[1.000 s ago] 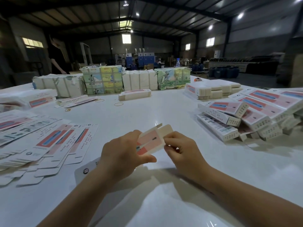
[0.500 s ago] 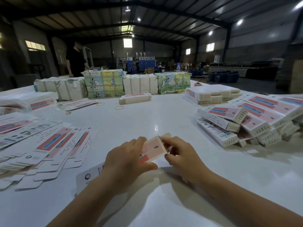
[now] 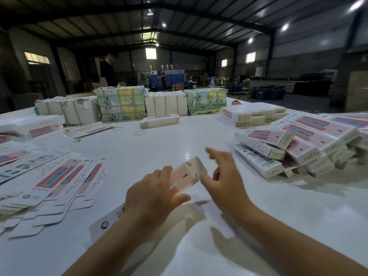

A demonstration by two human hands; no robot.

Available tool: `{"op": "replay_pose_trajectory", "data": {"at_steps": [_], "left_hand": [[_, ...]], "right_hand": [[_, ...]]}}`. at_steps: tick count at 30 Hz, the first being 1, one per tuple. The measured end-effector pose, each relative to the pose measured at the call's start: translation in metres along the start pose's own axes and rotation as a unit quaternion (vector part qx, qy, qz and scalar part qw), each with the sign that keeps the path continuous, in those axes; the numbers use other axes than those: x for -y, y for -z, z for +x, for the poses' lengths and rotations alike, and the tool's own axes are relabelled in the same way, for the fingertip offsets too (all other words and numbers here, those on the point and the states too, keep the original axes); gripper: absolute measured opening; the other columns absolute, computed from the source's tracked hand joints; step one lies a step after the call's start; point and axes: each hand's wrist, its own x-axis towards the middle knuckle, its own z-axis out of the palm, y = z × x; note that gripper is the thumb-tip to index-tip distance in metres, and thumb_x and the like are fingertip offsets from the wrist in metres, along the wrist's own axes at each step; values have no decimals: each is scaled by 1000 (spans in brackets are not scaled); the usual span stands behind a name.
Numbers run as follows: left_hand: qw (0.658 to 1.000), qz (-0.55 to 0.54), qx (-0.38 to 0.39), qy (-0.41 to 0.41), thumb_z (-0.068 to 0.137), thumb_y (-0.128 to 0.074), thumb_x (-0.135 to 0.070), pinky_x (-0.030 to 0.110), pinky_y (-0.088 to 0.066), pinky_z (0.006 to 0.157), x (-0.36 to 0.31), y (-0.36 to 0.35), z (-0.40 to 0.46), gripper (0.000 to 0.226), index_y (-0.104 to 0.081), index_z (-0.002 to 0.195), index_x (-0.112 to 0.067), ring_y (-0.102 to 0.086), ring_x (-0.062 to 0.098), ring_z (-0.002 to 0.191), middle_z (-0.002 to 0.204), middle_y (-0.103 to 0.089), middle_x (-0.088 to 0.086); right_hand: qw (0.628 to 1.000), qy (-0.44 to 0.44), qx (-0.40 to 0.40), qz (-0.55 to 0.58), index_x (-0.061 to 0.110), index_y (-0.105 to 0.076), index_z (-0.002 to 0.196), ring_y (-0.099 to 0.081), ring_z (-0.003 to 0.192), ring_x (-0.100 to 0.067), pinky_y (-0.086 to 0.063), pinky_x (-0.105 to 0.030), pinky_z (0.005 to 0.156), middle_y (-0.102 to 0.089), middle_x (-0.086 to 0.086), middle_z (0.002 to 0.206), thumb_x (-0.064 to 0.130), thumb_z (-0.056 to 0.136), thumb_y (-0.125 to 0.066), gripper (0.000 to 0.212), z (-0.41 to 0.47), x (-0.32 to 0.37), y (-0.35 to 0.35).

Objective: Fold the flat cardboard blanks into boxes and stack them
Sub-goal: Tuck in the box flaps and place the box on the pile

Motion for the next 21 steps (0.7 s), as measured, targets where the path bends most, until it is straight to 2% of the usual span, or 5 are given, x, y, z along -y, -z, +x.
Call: {"op": "replay_pose_trajectory", "data": {"at_steps": [3, 7, 13, 17, 21], "left_hand": [[1000, -28, 5, -5, 77, -48, -73, 24, -45, 68, -1, 4, -3, 61, -35, 122, -35, -55, 11, 91, 112, -56, -13], [999, -34, -9, -24, 76, -46, -75, 27, -51, 76, -8, 5, -7, 69, -34, 130, -33, -56, 11, 95, 115, -56, -13], [999, 18, -35, -34, 79, -36, -76, 22, -39, 63, -12, 2, -6, 69, -34, 130, -29, -55, 11, 90, 110, -57, -9], [993, 70, -70, -62, 72, -54, -65, 24, -32, 45, -17, 5, -6, 60, -63, 102, -15, -60, 18, 59, 75, -64, 0], [984, 110, -115, -84, 48, -84, -57, 21, -33, 33, -13, 3, -6, 64, -71, 87, -8, -55, 17, 43, 59, -61, 2]], "right_hand": [[986, -139, 11, 96, 30, -31, 141, -51, 93, -1, -44, -13, 67, -46, 9, 116, 33, 80, -72, 74, 8, -5, 7], [844, -339, 171, 378, 10, -54, 118, -67, 91, -27, -55, -38, 73, -67, -15, 107, 15, 74, -74, 48, 10, -1, 2], [990, -71, 103, 67, 14, -64, 100, -63, 75, -17, -51, -27, 71, -68, 0, 81, 11, 88, -58, 13, -7, 6, -5], [976, 79, 129, -159, 11, -49, 124, -49, 73, -19, -28, -22, 64, -65, -8, 96, 20, 99, -40, 28, -15, 7, -15], [988, 24, 143, -55, 9, -56, 118, -52, 75, -21, -39, -28, 68, -66, -12, 95, 21, 100, -38, 28, -14, 14, -11]]}}
